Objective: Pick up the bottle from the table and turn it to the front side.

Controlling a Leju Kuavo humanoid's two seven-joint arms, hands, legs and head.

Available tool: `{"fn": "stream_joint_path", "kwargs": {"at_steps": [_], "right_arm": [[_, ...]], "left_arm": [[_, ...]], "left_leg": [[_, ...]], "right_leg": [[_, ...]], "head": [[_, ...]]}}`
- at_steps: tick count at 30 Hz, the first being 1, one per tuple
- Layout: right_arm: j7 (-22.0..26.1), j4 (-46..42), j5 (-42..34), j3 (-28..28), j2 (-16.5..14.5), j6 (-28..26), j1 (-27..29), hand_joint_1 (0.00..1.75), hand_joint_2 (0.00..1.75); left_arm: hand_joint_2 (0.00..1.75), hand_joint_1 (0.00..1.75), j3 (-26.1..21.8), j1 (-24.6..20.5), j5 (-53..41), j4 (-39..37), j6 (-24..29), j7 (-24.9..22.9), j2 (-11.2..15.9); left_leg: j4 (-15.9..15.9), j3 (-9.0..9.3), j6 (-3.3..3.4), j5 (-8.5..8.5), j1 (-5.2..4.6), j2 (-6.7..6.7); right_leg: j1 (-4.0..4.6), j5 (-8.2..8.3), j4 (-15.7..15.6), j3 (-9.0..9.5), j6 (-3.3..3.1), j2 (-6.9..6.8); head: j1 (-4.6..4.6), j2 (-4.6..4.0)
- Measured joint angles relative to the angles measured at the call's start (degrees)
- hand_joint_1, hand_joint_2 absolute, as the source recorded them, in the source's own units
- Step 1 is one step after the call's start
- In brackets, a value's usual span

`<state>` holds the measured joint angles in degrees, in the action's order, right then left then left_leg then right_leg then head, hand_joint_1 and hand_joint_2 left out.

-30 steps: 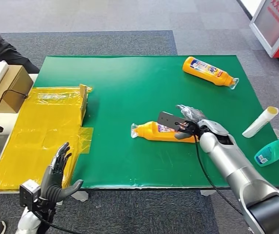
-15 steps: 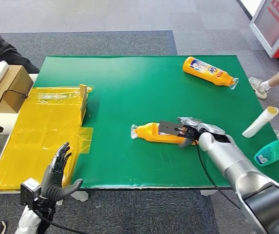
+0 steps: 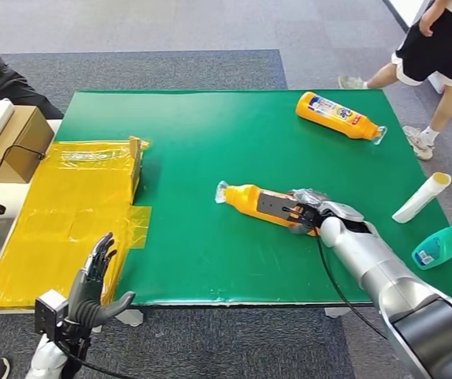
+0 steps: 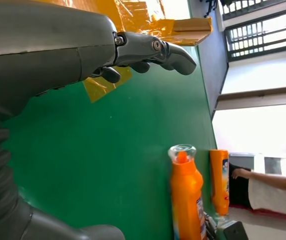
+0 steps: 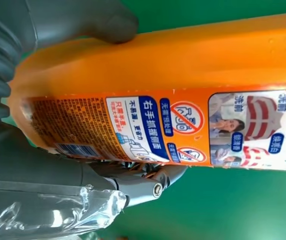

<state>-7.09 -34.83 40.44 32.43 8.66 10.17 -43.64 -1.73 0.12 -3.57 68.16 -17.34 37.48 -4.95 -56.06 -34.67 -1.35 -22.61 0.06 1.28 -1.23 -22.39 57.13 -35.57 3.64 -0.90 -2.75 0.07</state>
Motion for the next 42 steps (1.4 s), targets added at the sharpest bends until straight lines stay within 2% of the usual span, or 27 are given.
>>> {"fn": "stream_joint_path", "kwargs": {"at_steps": [4,10,17,21,26,29,34,42], "right_arm": [[2.2,-7.6,-4.1,-2.4,0.1,-4.6,4.2,1.75,1.75],[8.3,-25.4,-15.1,-8.3,0.0,-7.1,15.4,1.75,1.75],[12.4,-37.2,-20.2,-10.8,-1.1,-7.3,24.5,1.75,1.75],[13.8,-39.3,-20.1,-10.5,-2.8,-8.3,27.1,1.75,1.75],[14.0,-40.4,-19.6,-10.5,-3.8,-9.1,28.2,1.75,1.75],[14.3,-40.4,-17.1,-9.7,-5.2,-10.7,28.8,1.75,1.75],[14.8,-39.3,-10.0,-5.2,-8.2,-14.3,29.1,1.75,1.75],[14.3,-37.3,-4.4,3.2,-9.9,-16.1,29.0,1.75,1.75]], "left_arm": [[1.75,0.00,-0.1,1.2,0.3,0.9,-0.2,0.0,0.0],[1.75,0.00,-0.1,2.6,2.9,3.7,-2.1,-0.8,0.0],[1.75,0.00,0.0,0.9,10.4,4.5,-5.5,-8.5,-0.3],[1.75,0.00,0.4,-1.3,13.6,4.5,-6.1,-12.2,-0.6],[1.75,0.00,1.2,-2.4,15.7,4.5,-6.6,-13.6,-0.7],[1.75,0.00,2.0,-3.6,20.6,4.5,-8.2,-17.1,-0.7],[1.75,0.00,5.2,-7.3,25.2,3.9,-10.9,-21.8,-0.2],[1.75,0.00,11.2,-12.2,26.5,-0.6,-15.5,-23.2,2.3]], "left_leg": [[0.0,0.00,0.00,-0.01,0.00,0.01],[0.0,-0.06,-0.04,-0.06,0.02,-0.09],[0.0,-0.06,-0.04,-0.06,0.00,-0.09],[0.0,-0.05,-0.05,-0.03,0.01,-0.09],[0.0,-0.05,-0.04,0.01,0.01,-0.09],[0.0,-0.06,-0.04,0.01,0.01,-0.09],[0.0,-0.06,-0.05,0.02,0.02,-0.08],[0.0,-0.06,-0.06,0.03,0.03,-0.08]], "right_leg": [[0.01,-0.01,0.0,-0.04,-0.01,0.01],[0.02,-0.11,0.0,-0.07,-0.07,-0.13],[0.01,-0.10,0.0,-0.07,-0.06,-0.13],[0.02,-0.07,0.0,-0.06,-0.08,-0.13],[0.02,-0.06,0.0,-0.06,-0.08,-0.13],[0.02,-0.06,0.0,-0.07,-0.08,-0.13],[0.04,-0.06,0.0,-0.07,-0.08,-0.13],[0.03,-0.06,0.0,-0.07,-0.08,-0.13]], "head": [[-0.01,0.00],[0.00,0.00],[-0.01,0.00],[0.01,0.00],[0.00,0.00],[0.00,0.00],[0.01,0.00],[0.00,0.00]]}}
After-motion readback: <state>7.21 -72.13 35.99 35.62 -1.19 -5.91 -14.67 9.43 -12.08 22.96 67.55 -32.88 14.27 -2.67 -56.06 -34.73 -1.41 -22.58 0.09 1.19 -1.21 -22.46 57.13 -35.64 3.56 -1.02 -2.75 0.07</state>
